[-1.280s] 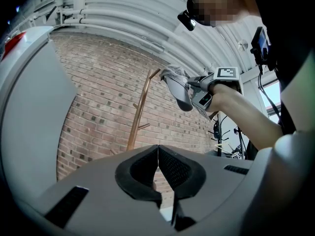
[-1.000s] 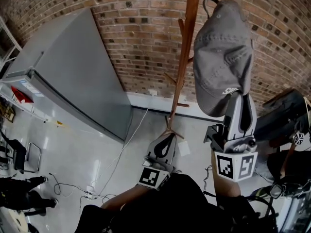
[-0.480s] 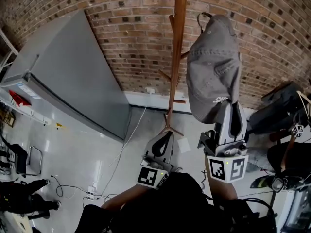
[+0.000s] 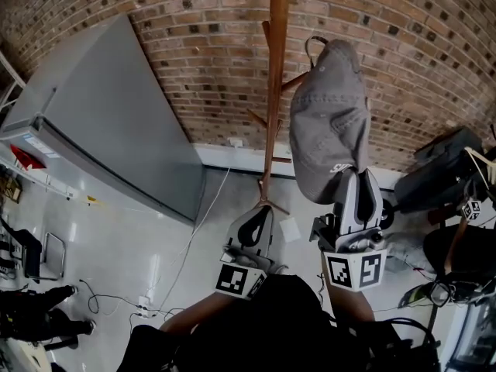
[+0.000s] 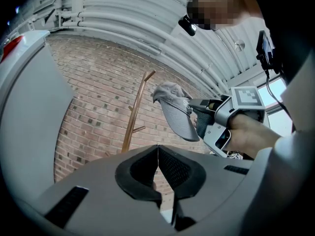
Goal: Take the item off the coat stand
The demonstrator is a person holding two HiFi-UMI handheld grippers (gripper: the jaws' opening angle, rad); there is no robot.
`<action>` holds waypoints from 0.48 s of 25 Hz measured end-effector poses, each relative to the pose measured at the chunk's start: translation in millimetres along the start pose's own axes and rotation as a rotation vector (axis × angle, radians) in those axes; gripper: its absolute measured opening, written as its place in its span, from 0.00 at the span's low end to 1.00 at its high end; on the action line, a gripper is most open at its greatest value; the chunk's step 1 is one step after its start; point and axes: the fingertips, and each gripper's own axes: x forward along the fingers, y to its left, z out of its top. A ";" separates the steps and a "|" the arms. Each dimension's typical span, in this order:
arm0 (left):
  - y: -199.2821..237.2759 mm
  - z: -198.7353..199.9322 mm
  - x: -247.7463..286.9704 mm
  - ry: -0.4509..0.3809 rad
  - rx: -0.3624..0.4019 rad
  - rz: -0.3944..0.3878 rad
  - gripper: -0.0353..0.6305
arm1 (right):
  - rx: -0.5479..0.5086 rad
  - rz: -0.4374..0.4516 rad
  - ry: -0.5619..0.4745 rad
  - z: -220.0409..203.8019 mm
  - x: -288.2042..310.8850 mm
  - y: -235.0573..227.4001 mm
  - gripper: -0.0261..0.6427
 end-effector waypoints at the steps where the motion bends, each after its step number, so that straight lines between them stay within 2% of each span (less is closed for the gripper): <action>1: 0.2 -1.4 1.5 0.002 -0.001 -0.002 0.08 | 0.004 0.003 0.002 -2.2 -1.2 -0.5 0.15; 12: 2.6 1.0 14.3 0.002 -0.011 0.000 0.08 | 0.004 -0.018 0.047 -25.1 -17.4 -10.8 0.15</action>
